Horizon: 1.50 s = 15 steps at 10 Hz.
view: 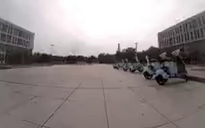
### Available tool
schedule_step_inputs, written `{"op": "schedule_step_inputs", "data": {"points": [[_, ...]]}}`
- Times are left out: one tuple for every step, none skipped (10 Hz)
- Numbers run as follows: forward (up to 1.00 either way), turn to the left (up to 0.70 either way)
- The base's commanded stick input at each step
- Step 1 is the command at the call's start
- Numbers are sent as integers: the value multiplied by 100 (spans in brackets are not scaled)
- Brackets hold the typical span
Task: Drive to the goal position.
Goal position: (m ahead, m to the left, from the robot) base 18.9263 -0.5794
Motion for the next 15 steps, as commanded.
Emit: {"op": "schedule_step_inputs", "data": {"points": [[100,0],[100,0],[100,0],[100,0],[100,0],[100,0],[100,0],[100,0],[100,0],[100,0],[100,0],[100,0],[100,0],[100,0],[100,0]]}}
